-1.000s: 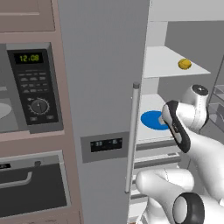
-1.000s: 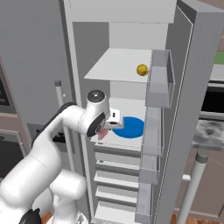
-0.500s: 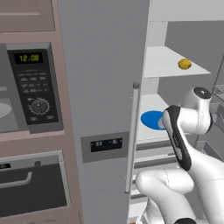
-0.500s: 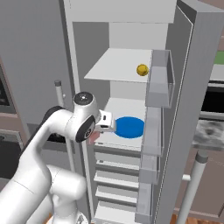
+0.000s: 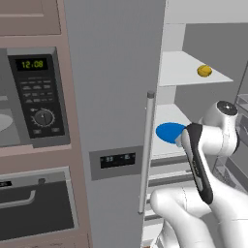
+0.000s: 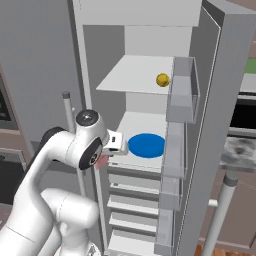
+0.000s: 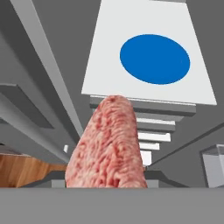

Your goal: Transport the steak from the fridge to the microwave and turn on the microwave.

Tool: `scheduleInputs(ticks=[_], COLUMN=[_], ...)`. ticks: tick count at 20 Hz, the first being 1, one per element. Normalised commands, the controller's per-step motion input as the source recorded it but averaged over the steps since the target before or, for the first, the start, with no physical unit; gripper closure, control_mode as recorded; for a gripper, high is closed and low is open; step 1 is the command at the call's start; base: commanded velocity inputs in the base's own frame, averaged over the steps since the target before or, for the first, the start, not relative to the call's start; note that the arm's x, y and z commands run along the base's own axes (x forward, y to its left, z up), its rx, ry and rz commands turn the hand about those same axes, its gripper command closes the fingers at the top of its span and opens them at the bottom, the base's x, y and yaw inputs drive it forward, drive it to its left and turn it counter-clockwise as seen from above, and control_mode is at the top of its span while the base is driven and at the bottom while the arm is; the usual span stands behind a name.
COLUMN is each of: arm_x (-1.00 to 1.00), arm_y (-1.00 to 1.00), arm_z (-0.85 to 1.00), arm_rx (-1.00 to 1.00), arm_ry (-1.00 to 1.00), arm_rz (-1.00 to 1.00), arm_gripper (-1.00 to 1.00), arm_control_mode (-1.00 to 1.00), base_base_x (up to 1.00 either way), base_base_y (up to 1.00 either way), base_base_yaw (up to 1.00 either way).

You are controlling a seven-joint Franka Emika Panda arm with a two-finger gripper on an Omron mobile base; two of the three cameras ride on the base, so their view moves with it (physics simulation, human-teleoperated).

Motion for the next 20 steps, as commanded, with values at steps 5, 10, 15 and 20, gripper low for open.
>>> scheduleInputs(ticks=[5,10,15,20], arm_x=[-0.15,-0.07,-0.04,-0.01], arm_y=[0.20,0.17,0.18,0.18], arm_z=[0.05,0.04,0.01,0.00], arm_rx=[0.00,0.00,0.00,0.00], arm_ry=[0.00,0.00,0.00,0.00], arm_rz=[-0.01,0.00,0.00,0.00], arm_gripper=[1.00,1.00,1.00,1.00], arm_control_mode=[-1.00,-1.00,-1.00,-1.00], base_base_x=[0.00,0.00,0.00,0.00], base_base_y=[0.00,0.00,0.00,0.00], base_base_yaw=[0.00,0.00,0.00,0.00])
